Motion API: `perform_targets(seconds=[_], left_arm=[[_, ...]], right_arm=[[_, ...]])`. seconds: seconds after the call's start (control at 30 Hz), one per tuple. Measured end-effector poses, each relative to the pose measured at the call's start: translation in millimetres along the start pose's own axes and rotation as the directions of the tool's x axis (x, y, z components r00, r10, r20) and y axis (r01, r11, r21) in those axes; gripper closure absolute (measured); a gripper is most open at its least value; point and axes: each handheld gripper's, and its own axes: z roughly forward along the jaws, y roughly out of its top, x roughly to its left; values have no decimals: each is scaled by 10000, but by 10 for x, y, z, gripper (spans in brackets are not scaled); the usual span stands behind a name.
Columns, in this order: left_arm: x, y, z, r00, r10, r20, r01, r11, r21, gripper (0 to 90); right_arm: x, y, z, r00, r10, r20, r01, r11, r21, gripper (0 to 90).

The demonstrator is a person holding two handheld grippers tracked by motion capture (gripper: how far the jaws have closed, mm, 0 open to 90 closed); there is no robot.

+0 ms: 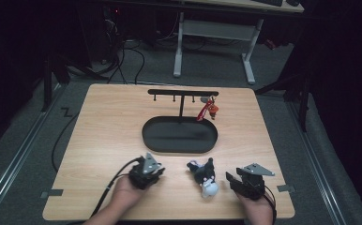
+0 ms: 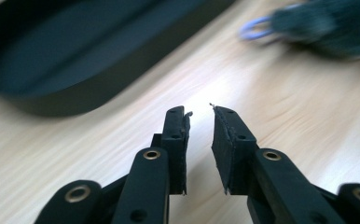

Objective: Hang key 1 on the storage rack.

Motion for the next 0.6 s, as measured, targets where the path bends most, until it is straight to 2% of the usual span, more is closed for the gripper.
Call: perform_targets(seconds=[0.03,0.07,0.1,0.13,0.17,0.27,0.3,0.33,0.4,0.43,0.47,0.5,0.53,0.6], left_arm=[[0,0,0,10000,0,0,0,10000,0,738],[209,-119,-191,9987,-51,-514,50,10000,-19,736],[209,-119,-191,9987,-51,-514,50,10000,-19,736],[359,-211,-335,9960,-171,-882,165,9998,-73,731],[359,-211,-335,9960,-171,-882,165,9998,-73,729],[650,-445,-573,9873,-805,-1372,787,9967,-181,716],[650,-445,-573,9873,-805,-1372,787,9967,-181,707],[731,-563,-612,9835,-998,-1507,979,9950,-200,692],[763,-614,-617,9814,-1077,-1587,1061,9942,-189,668],[791,-658,-628,9766,-1108,-1843,1081,9938,-246,626],[829,-683,-652,9727,-1210,-1978,1163,9926,-354,545],[829,-683,-652,9727,-1210,-1978,1163,9926,-354,521],[863,-694,-670,9701,-1376,-1998,1308,9903,-469,521],[905,-739,-689,9634,-1601,-2151,1497,9867,-640,458]], right_arm=[[0,0,0,10000,0,0,0,10000,0,496],[5,-5,11,10000,-12,10,12,10000,57,496],[5,-5,11,10000,-12,10,12,10000,57,496],[11,-6,18,10000,64,8,-64,9999,99,493],[11,-6,18,10000,64,8,-64,9999,99,493],[27,-2,36,10000,36,37,-36,9998,174,488],[27,-2,36,10000,36,37,-36,9998,174,488],[28,-2,48,10000,-19,64,17,9998,211,479],[29,-5,51,10000,25,70,-27,9997,251,475],[28,-7,55,10000,32,69,-34,9997,254,467],[24,-7,57,10000,7,86,-9,9997,232,457],[24,-7,57,10000,7,86,-9,9997,232,457],[24,-5,56,10000,62,75,-64,9997,250,455],[23,1,61,10000,78,58,-79,9996,253,452]])
